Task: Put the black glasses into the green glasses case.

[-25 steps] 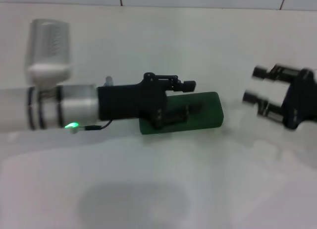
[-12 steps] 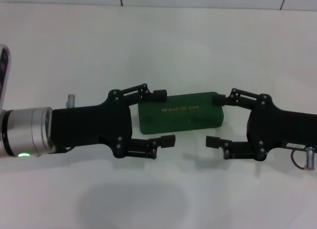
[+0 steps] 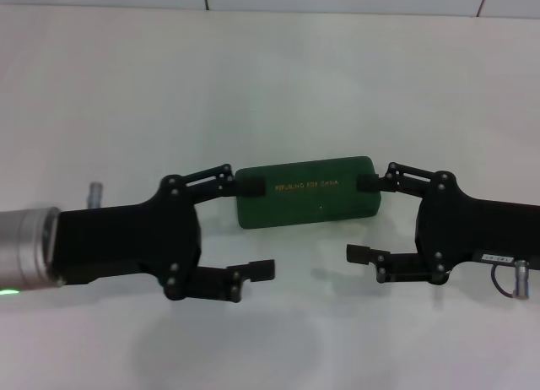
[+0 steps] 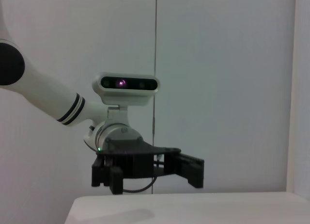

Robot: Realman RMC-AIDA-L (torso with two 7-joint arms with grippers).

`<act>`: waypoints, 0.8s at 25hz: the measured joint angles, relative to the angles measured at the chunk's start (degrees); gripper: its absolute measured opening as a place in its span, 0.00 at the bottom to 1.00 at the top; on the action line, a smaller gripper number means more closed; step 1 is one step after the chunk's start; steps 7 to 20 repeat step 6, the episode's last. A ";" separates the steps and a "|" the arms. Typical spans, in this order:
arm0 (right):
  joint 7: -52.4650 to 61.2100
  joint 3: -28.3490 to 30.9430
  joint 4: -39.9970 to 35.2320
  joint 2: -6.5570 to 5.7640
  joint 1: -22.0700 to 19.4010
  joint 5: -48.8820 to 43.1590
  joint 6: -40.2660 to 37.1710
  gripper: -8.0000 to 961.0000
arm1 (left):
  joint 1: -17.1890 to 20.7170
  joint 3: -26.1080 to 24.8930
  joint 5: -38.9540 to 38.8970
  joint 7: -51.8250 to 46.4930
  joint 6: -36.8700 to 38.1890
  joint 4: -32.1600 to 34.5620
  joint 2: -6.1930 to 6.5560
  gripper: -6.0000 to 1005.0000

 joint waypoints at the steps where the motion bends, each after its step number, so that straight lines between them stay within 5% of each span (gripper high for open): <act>1: 0.00 -0.02 0.00 0.00 -0.05 0.00 0.00 0.86 | 0.19 -0.40 0.00 0.35 0.43 -0.05 0.03 0.89; 20: -0.01 -0.10 0.00 0.00 -0.11 0.00 0.00 0.86 | 0.89 -0.93 0.24 1.17 0.96 -0.17 0.07 0.89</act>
